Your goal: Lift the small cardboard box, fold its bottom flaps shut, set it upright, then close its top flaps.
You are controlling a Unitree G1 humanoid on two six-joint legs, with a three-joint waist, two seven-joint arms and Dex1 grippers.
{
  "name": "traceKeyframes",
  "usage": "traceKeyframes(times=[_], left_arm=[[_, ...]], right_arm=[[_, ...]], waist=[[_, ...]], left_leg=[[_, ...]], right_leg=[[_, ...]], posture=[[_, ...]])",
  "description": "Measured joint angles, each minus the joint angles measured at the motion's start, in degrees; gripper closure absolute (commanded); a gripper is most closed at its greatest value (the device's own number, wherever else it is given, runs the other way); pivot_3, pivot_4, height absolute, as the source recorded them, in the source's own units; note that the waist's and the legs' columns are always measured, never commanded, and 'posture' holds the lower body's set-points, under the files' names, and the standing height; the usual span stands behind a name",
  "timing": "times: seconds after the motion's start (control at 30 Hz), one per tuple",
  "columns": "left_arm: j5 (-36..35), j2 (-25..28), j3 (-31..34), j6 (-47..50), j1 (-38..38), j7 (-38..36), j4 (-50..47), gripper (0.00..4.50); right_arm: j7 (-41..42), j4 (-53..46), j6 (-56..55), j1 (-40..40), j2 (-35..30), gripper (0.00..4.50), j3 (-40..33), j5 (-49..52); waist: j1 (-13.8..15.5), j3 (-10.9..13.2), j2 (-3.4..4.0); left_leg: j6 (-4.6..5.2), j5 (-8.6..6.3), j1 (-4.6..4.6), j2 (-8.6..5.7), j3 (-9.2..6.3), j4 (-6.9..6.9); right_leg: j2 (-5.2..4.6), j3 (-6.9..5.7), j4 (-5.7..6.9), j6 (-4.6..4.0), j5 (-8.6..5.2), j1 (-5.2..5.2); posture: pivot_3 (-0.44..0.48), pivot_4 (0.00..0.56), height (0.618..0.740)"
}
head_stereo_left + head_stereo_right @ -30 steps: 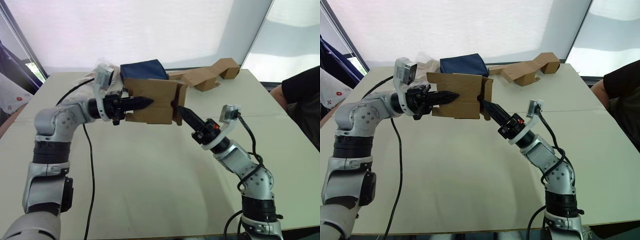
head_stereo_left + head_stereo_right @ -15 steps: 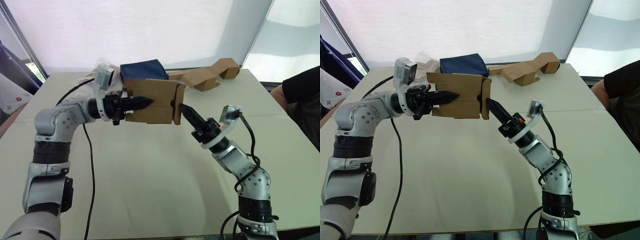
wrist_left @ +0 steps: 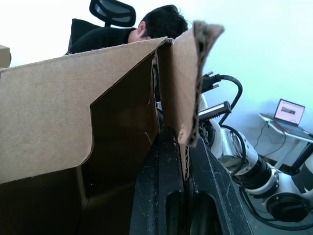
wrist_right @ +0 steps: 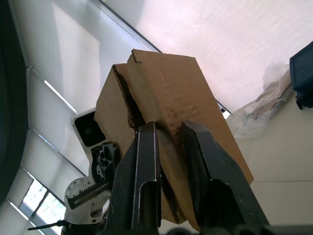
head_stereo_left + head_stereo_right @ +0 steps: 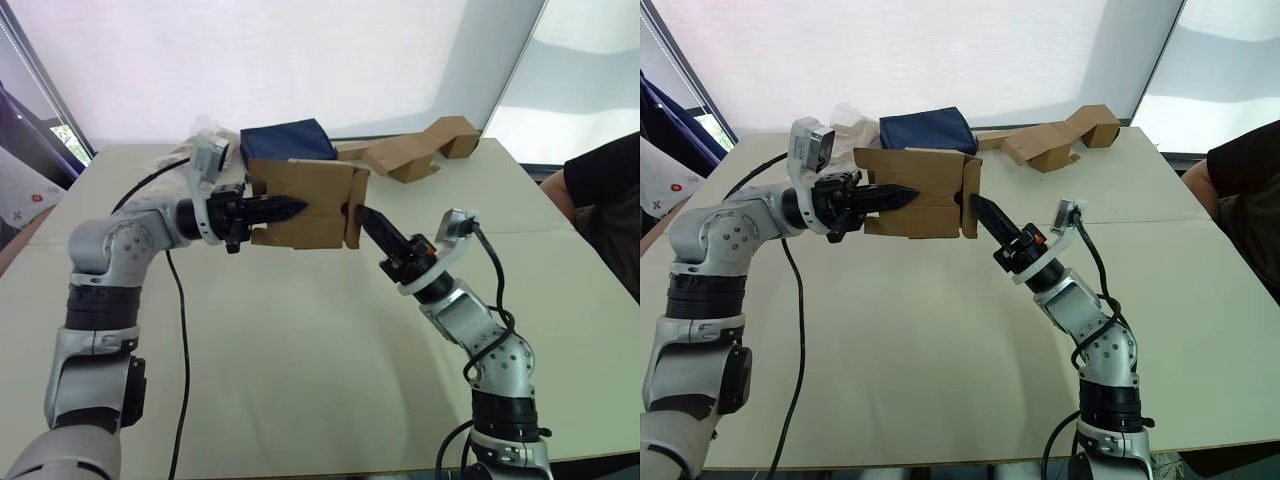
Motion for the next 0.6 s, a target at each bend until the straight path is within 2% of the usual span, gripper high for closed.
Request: traceKeyframes(times=[0.6], left_arm=[[0.2, -0.5, 0.0, -0.4, 0.4, 1.1, 0.0, 4.50]], right_arm=[[-1.5, -0.3, -0.2, -0.3, 1.8, 3.73, 1.0, 0.2]], waist=[[0.0, 0.0, 0.00]], left_leg=[[0.00, 0.00, 0.00, 0.00, 0.00, 0.00]], right_leg=[[0.00, 0.00, 0.00, 0.00, 0.00, 0.00]], posture=[[0.000, 0.150, 0.740]])
